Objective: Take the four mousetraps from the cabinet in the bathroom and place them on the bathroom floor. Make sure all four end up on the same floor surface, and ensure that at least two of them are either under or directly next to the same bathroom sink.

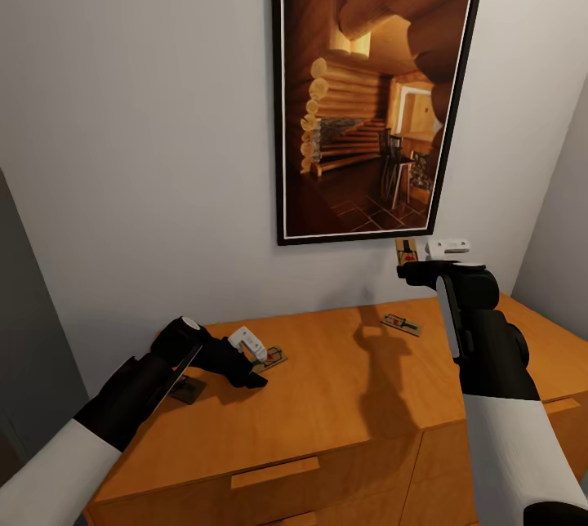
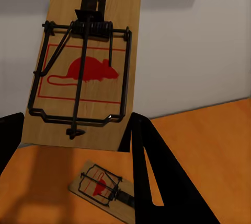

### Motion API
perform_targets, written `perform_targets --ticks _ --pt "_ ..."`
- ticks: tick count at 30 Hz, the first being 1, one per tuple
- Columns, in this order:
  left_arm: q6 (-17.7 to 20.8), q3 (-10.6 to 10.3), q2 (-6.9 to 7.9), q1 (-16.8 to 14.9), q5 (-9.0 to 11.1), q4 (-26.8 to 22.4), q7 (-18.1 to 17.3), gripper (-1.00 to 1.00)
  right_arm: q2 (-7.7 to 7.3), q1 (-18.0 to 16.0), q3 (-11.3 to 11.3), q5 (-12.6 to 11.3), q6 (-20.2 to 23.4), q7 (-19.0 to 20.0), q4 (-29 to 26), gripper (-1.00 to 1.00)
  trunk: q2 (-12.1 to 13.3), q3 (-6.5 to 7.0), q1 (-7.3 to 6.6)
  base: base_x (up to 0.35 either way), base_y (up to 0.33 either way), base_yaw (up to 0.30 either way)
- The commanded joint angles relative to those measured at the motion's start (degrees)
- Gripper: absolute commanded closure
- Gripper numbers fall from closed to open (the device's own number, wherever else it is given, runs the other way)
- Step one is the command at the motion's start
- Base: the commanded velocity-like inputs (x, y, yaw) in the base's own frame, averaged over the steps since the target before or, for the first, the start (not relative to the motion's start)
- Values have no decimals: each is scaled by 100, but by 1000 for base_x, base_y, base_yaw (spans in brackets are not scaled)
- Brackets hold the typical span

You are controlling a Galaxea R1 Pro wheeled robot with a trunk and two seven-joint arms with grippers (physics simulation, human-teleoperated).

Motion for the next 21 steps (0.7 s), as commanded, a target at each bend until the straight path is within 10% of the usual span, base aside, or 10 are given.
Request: perform_targets --ticks 1,6,7,21 --pt "-35 -4 6 -4 -201 238 -45 -100 0 -4 -1 18 26 31 -4 100 -3 -8 0 0 0 0" --pt "-35 10 12 -4 -193 241 -44 -100 0 -4 -1 18 26 31 -4 100 -3 -8 0 0 0 0" --pt "-35 12 12 -4 -190 243 -43 100 0 -3 -1 18 26 31 -4 100 -3 -8 0 0 0 0" --pt "-306 341 -11 -4 -181 459 -67 100 0 -7 -1 18 26 31 -4 100 -3 -8 0 0 0 0"
